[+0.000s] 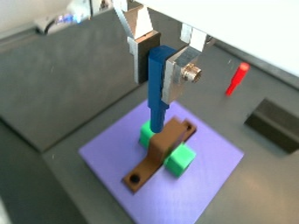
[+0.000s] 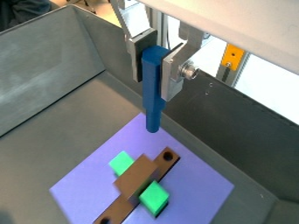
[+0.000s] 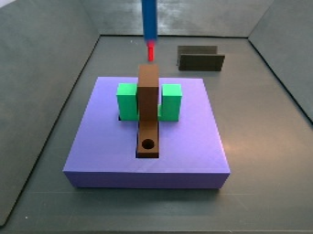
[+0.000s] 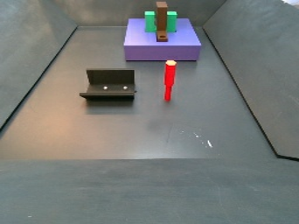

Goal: Pick up the blue object. Move up. Move to above the board. Insert the blue object.
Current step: Insert the blue object.

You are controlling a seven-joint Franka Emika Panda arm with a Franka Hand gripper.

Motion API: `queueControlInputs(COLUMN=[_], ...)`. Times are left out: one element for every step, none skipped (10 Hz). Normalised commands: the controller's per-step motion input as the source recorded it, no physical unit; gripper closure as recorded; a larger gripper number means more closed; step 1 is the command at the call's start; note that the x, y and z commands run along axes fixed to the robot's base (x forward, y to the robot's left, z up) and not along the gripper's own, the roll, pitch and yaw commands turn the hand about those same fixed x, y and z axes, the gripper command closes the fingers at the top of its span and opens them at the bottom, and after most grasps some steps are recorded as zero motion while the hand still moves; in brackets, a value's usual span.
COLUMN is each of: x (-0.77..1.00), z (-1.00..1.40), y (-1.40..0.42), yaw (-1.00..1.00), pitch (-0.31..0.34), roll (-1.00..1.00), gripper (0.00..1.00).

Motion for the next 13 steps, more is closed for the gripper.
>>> queueControlInputs(x=[0.0, 0.0, 0.0, 0.0, 0.0, 0.0, -0.04, -0.06, 0.0, 0.0, 0.0, 0.0, 0.0], z=[-0.72, -0.7, -0.69, -0.73, -0.82, -0.81, -0.49, -0.13, -0.01, -0.14, -0.2, -0.26, -0.29], y=[-0.55, -0.29, -0.25, -0.19, -0.07, 0.0, 0.01, 0.0, -0.01, -0.03, -0.05, -0.01, -0.01], yaw=[0.04, 0.05, 0.05, 0.07, 0.05, 0.0, 0.0, -0.02, -0.02, -0.07, -0.03, -0.04, -0.02], pitch=[-0.25, -0.259, -0.261, -0.25, -0.214, -0.12, 0.0, 0.084, 0.17, 0.154, 0.104, 0.081, 0.02], roll=[0.0, -0.05, -0.06, -0.05, -0.02, 0.01, 0.13, 0.27, 0.4, 0.37, 0.27, 0.25, 0.15], gripper=[1.0, 1.0, 1.0, 1.0, 1.0, 1.0, 1.0, 1.0, 1.0, 1.0, 1.0, 1.0, 1.0])
